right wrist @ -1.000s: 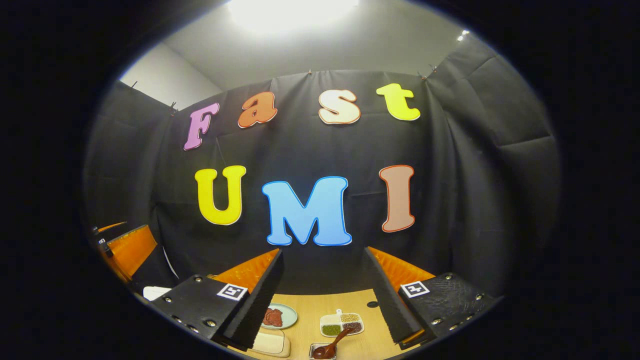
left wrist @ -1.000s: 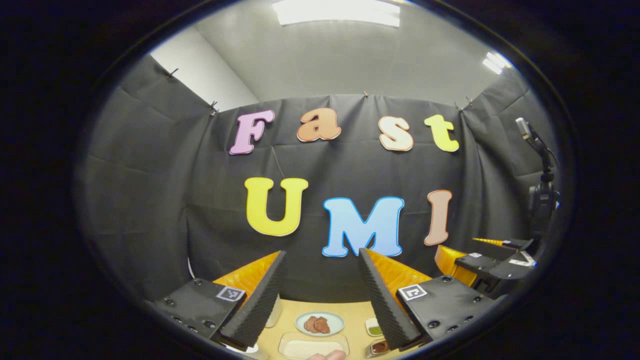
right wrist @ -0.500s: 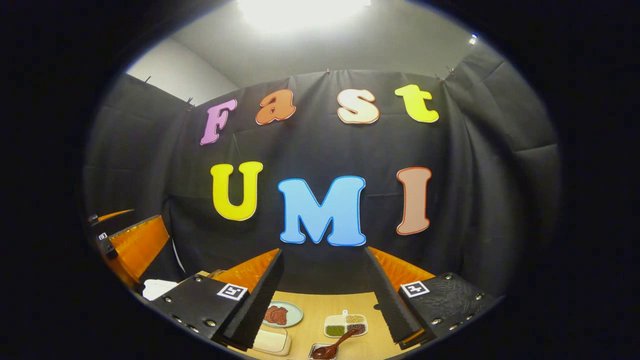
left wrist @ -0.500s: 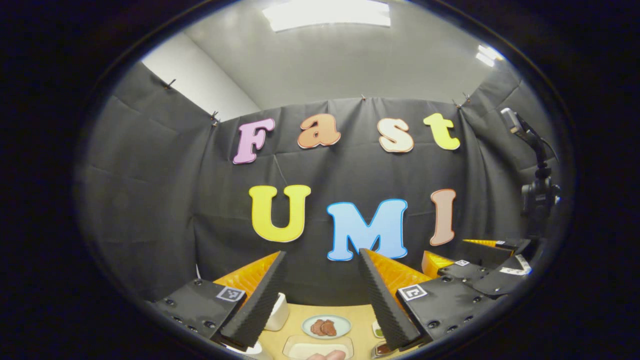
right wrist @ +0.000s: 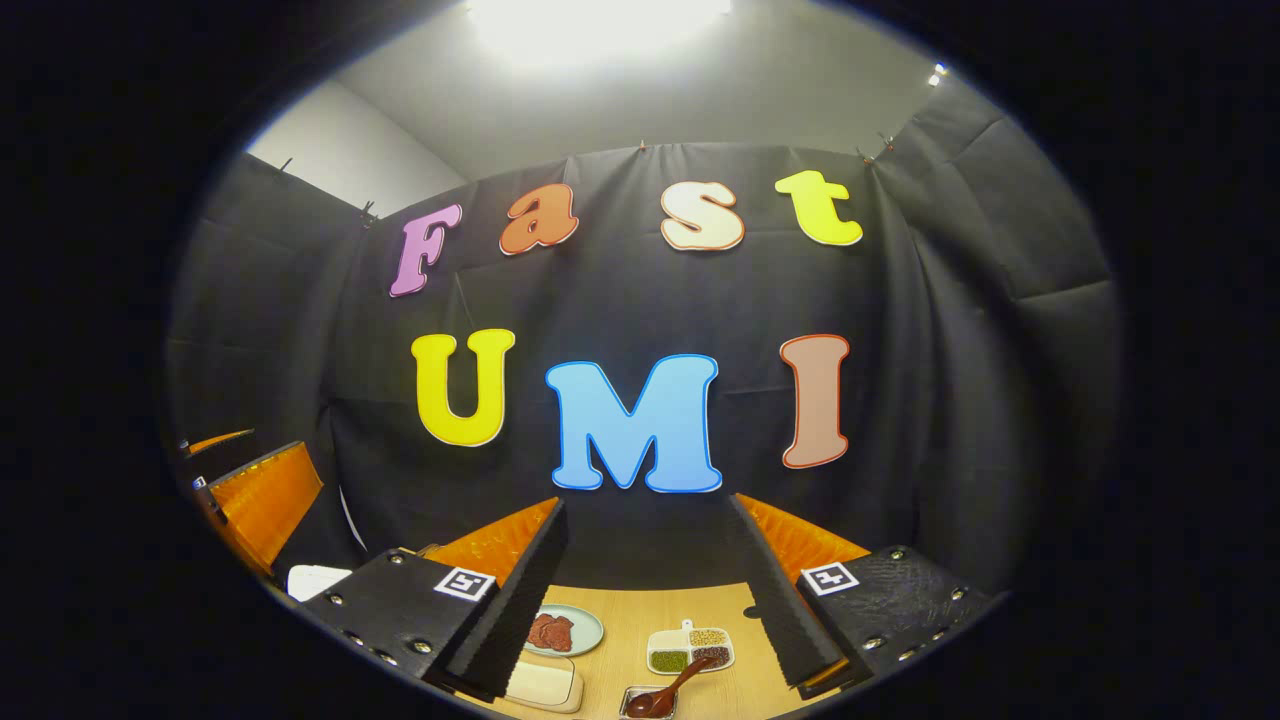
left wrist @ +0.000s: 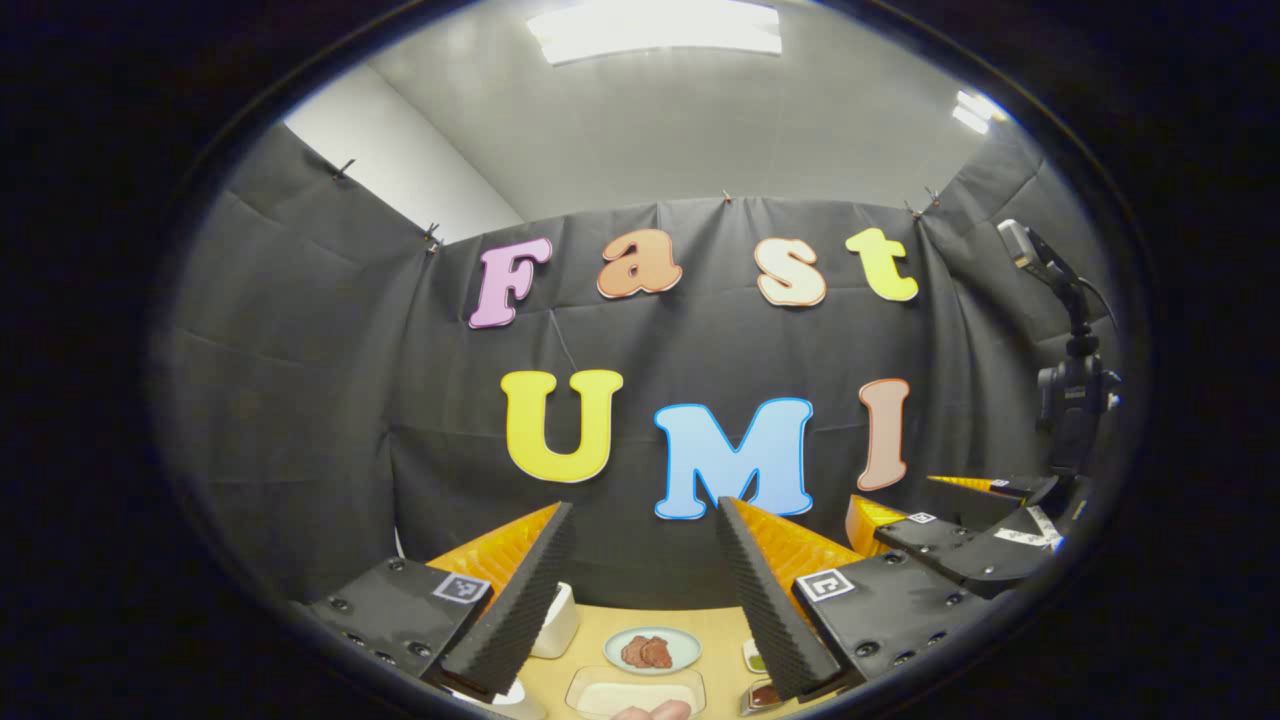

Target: Close the left gripper, press the button to open the rice cooker; take a wooden spoon from the chopstick holder with the right hand, scoop a spoonful of rice and pour it into the rice cooker, then put the wooden spoon back into the chopstick holder.

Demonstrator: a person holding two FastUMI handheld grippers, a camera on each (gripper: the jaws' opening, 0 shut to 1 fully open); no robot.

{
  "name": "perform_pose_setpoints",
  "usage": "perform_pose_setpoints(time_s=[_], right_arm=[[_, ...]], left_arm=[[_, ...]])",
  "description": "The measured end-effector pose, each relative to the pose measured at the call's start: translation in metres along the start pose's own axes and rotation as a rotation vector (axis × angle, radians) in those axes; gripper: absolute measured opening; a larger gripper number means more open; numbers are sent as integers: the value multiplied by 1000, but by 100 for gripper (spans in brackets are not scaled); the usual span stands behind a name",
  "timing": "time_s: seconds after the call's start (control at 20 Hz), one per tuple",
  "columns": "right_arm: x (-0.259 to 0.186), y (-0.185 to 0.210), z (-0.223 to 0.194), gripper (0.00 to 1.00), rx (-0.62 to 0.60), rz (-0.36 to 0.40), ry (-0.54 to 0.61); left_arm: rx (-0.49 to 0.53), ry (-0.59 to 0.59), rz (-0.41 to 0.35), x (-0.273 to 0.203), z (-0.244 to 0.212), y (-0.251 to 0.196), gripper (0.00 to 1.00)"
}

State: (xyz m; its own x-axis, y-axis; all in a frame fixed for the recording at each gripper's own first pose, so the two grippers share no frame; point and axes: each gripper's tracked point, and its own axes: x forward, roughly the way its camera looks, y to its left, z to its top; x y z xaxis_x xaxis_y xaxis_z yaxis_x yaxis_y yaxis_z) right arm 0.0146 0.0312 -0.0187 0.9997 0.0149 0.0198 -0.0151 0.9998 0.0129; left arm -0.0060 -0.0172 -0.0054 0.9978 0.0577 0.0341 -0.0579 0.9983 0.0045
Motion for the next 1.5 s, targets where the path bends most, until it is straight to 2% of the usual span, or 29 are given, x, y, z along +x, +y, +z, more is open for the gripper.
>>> perform_pose_setpoints(time_s=[0.25, 0.85, 1.1, 1.3, 1.5], right_arm=[[2, -7, -5, 96, -5, -19, 8], [8, 0, -13, 96, 7, -5, 35], [0, -16, -15, 96, 0, -38, 23], [-8, -30, -15, 96, -4, -64, 9], [-11, -37, -14, 96, -22, -92, -8]], left_arm=[[-14, 4, 5, 1, -1, 2, 98], [3, 11, 37, -5, -2, 13, 98], [-12, 3, -6, 1, -6, 5, 98], [-9, 13, -43, 10, -22, 5, 94], [-6, 30, -59, 16, -35, 7, 96]])
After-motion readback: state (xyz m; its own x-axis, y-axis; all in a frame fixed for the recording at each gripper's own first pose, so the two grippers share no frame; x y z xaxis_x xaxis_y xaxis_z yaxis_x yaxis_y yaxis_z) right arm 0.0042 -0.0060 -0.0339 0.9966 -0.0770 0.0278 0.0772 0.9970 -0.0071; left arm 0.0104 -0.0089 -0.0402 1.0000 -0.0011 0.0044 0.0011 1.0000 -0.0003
